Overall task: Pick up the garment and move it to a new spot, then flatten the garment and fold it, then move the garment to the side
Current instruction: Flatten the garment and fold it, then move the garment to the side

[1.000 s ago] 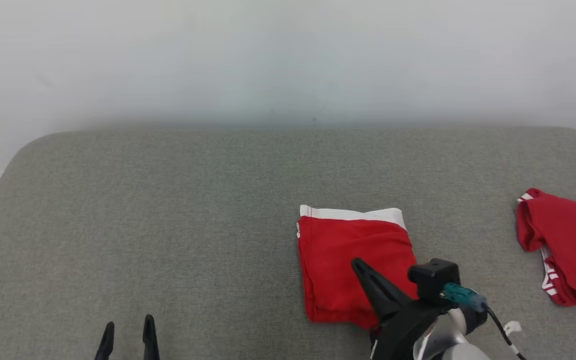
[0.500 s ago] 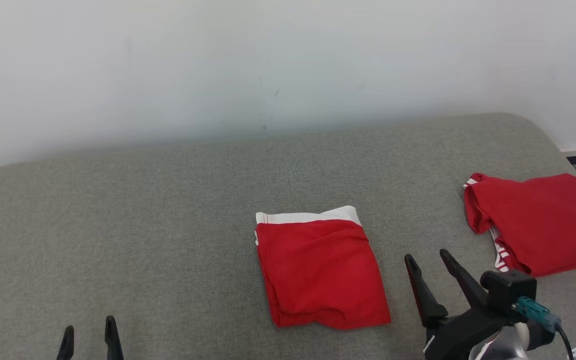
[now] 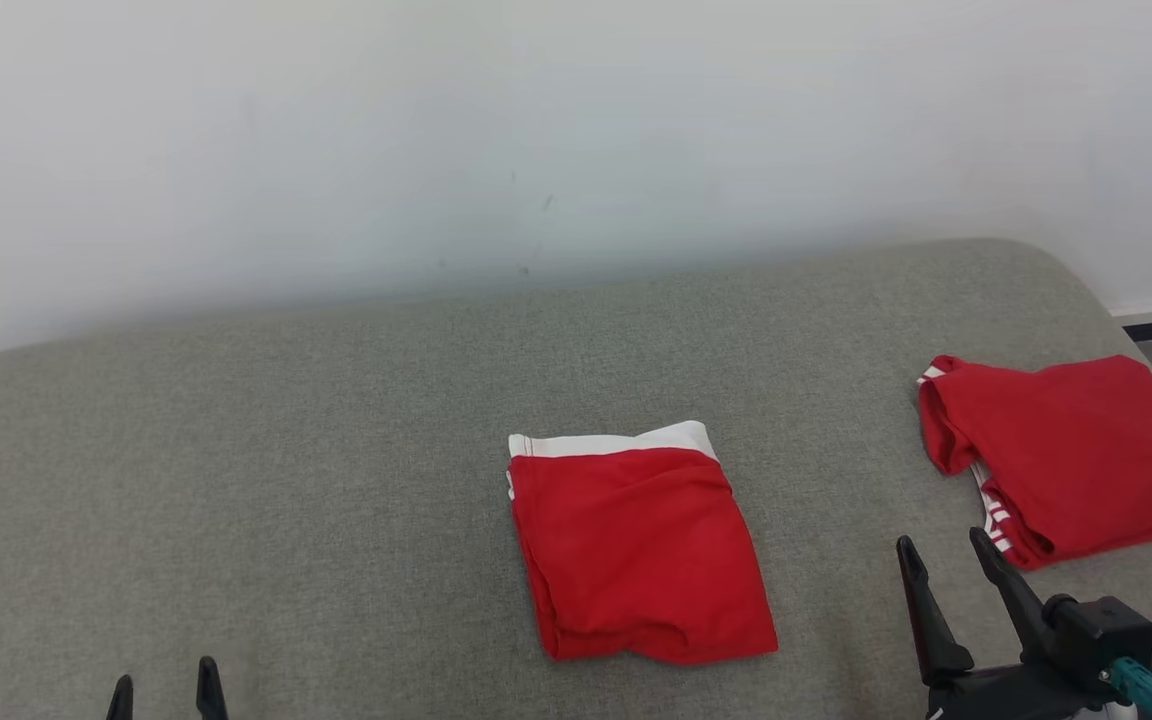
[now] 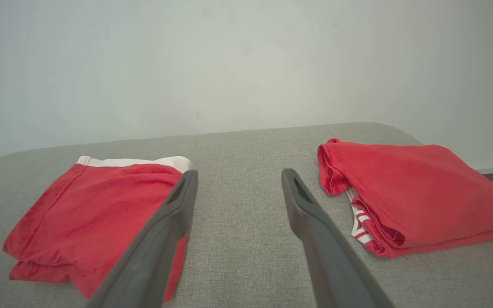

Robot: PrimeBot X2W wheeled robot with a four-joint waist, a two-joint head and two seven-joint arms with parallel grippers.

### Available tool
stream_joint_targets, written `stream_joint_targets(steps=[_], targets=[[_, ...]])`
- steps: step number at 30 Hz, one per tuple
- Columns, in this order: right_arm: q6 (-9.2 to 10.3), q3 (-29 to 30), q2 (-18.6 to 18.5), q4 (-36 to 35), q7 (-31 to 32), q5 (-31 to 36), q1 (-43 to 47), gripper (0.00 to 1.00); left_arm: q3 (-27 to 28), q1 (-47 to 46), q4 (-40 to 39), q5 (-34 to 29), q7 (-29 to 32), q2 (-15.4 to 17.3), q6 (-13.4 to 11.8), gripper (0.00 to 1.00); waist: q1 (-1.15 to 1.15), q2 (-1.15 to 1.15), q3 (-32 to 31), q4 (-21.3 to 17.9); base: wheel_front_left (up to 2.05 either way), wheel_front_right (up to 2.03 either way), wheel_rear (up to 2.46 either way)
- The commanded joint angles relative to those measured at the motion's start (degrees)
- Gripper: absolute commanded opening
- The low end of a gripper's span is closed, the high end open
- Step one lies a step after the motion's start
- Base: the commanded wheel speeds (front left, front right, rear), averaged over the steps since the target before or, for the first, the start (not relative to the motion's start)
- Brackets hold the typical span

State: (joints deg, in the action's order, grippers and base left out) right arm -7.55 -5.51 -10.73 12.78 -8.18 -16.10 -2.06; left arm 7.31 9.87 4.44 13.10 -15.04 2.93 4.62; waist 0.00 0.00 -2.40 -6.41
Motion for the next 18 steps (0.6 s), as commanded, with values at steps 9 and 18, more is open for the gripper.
stream_joint_targets(steps=[9,18], targets=[[0.15,0.00,-0.88,4.10,-4.38,1.71,0.20,1.00,1.24,-0.08,2.21,-1.13,-0.16,-0.06,0.81,1.00,0.00,0.00,-1.21,1.28,0.00,0.00,0.00],[0.15,-0.88,0.48,7.08,-5.68,1.48,-0.36,1.00,1.78,-0.17,4.84,-1.89,-0.16,-0.07,1.41,1.00,0.00,0.00,-1.71,1.35,0.00,0.00,0.00]])
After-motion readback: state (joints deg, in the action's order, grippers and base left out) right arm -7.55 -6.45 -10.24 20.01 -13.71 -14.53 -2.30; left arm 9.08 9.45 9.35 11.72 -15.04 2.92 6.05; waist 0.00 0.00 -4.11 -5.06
